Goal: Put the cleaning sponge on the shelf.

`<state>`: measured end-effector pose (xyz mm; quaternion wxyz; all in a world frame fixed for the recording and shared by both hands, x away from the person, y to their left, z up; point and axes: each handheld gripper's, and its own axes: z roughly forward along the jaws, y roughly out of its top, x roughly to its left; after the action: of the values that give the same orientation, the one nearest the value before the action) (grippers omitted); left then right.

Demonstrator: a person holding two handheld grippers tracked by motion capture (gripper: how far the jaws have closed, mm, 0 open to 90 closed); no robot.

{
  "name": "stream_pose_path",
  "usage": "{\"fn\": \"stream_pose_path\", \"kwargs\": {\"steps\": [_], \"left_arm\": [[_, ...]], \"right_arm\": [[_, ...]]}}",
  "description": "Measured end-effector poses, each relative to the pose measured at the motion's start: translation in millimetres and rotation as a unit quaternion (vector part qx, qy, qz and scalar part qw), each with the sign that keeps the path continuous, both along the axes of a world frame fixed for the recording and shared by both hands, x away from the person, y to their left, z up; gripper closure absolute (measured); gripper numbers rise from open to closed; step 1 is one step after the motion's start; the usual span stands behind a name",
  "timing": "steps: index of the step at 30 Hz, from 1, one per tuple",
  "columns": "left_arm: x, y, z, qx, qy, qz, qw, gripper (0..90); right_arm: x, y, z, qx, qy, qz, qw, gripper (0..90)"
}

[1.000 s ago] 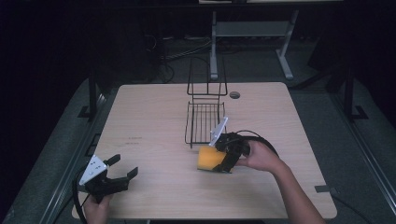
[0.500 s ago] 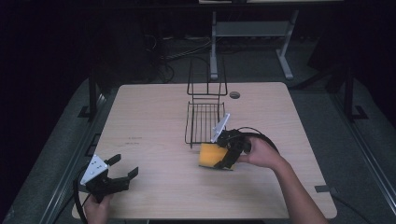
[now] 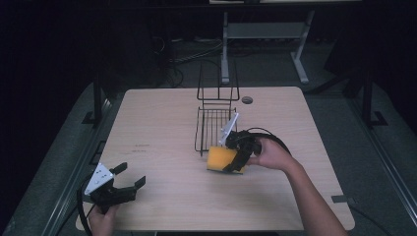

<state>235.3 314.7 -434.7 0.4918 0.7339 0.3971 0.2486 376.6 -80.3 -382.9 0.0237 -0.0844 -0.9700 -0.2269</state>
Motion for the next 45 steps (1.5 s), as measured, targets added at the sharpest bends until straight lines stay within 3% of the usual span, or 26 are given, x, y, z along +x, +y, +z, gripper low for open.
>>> {"fn": "stream_pose_path", "kwargs": {"steps": [15,29,39,45], "left_arm": [[0.5,1.4,0.2,-0.001,0.000,0.000,1.0000,13.4],[0.1,0.0,0.4,0.002,-0.001,0.002,1.0000,13.5],[0.3,0.2,1.0,0.002,-0.004,0.002,1.0000,13.4],[-0.2,-0.5,1.1,0.005,-0.002,0.003,1.0000,13.4]], "right_arm": [[13.2,15.5,0.2,-0.004,0.008,0.008,0.9999,22.1],[25.3,13.0,1.1,0.003,0.015,0.003,0.9999,22.1],[31.3,15.0,10.2,0.008,0.011,0.001,0.9999,22.1],[32.9,19.6,9.2,-0.006,0.010,0.005,0.9999,22.1]]}}
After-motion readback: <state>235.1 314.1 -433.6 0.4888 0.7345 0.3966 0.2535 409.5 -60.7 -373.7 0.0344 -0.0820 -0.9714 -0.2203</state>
